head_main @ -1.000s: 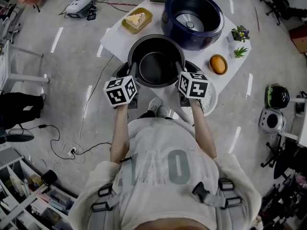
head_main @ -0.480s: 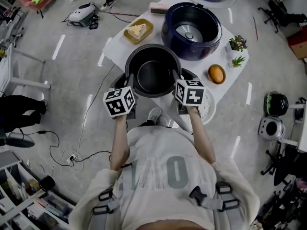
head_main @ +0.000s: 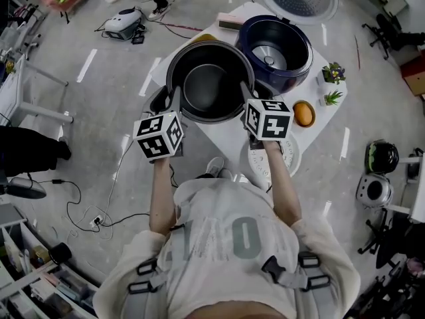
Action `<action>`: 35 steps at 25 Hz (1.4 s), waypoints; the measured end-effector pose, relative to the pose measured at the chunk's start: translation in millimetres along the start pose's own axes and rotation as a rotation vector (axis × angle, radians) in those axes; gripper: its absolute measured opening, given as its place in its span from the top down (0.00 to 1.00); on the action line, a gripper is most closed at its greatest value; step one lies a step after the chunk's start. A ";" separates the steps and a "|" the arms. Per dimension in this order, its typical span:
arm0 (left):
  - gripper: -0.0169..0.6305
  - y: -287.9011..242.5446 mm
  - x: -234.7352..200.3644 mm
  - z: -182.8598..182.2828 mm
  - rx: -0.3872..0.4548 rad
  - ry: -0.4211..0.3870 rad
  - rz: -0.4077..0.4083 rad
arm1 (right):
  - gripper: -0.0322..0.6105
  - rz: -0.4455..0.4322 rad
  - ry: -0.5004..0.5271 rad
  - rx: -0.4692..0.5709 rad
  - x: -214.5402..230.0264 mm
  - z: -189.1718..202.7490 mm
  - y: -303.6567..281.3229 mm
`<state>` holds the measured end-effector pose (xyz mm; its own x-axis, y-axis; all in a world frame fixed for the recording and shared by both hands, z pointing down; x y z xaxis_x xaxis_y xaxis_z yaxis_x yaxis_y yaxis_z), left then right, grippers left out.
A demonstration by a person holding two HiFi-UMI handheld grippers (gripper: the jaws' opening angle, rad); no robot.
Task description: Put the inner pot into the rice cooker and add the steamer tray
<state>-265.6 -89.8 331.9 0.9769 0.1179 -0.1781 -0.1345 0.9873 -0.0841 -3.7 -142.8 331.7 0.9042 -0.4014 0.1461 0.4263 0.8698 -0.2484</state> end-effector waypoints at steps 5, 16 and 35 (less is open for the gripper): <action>0.79 -14.1 -3.1 -42.4 0.111 -0.047 0.022 | 0.75 -0.011 0.029 0.076 -4.7 -39.4 -14.7; 0.79 -55.9 11.9 -114.9 0.272 -0.097 0.144 | 0.74 0.114 0.067 0.231 1.5 -114.1 -13.2; 0.79 -176.5 128.7 -115.4 0.227 -0.120 0.522 | 0.74 0.461 0.029 0.269 116.9 -134.9 33.7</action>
<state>-135.3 -261.2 210.6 0.8046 0.5932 -0.0259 -0.5774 0.7918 0.1991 120.0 -199.1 211.2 0.9980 0.0354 0.0520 -0.0341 0.9991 -0.0261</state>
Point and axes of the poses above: the fingertips, and each gripper's own axes: y backward along the fingers, x to its right, z out of its underside, the point moved 10 cm from there along y, backward along the fingers, and after that the axes turned 14 degrees about x, right-handed, at the moved point
